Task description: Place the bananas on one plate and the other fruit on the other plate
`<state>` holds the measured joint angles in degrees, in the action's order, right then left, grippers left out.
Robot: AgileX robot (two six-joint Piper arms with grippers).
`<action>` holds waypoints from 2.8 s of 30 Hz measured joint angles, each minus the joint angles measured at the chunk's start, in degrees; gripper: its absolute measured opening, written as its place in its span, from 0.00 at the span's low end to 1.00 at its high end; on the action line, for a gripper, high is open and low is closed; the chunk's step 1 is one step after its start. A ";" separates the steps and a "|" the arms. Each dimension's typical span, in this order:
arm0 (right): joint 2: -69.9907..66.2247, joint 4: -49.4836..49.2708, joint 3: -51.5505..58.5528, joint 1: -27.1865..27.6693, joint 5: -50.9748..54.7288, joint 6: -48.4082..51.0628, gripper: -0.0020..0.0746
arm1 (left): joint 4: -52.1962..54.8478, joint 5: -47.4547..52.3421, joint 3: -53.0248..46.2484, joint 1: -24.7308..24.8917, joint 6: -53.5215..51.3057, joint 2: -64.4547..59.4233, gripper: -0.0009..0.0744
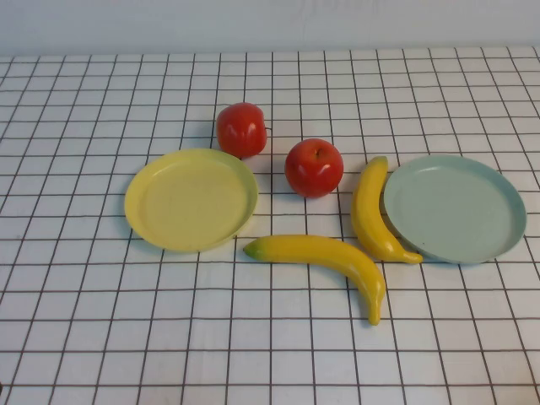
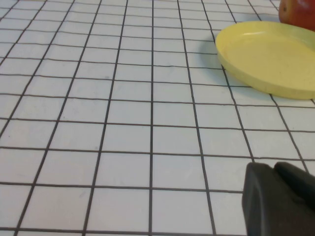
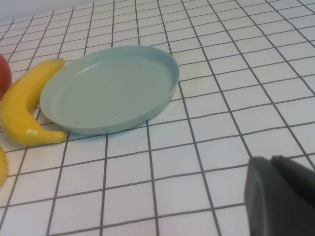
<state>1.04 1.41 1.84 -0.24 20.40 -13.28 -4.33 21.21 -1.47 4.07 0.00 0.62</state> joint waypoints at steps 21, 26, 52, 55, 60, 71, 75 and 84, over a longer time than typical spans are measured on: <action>0.00 0.00 0.00 0.00 0.00 0.00 0.01 | -0.49 0.00 0.00 0.00 0.00 0.00 0.01; 0.00 0.00 0.00 0.00 0.00 0.00 0.01 | 0.61 0.00 0.00 0.00 0.00 0.00 0.01; 0.00 0.00 0.00 0.00 0.00 0.00 0.01 | 12.43 -9.40 -0.13 0.00 4.00 0.00 0.01; 0.00 0.00 0.00 0.00 0.00 0.00 0.01 | 12.43 -18.54 -0.13 0.00 8.61 0.00 0.01; 0.00 0.00 0.00 0.00 0.00 0.00 0.01 | 12.43 -31.61 -0.13 0.00 23.18 0.00 0.01; 0.00 0.00 0.00 0.00 0.00 0.00 0.01 | 12.43 -40.78 -0.13 0.00 45.96 0.00 0.01; 0.00 0.00 0.00 0.00 0.00 0.00 0.01 | 14.02 -38.86 -0.13 0.00 49.12 0.00 0.01; 0.00 0.00 0.00 0.00 0.00 0.00 0.01 | 27.09 -10.60 15.55 3.07 45.26 -14.43 0.01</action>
<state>1.04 1.41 1.84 -0.24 20.40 -13.28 22.76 10.61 14.08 7.14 45.26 -13.81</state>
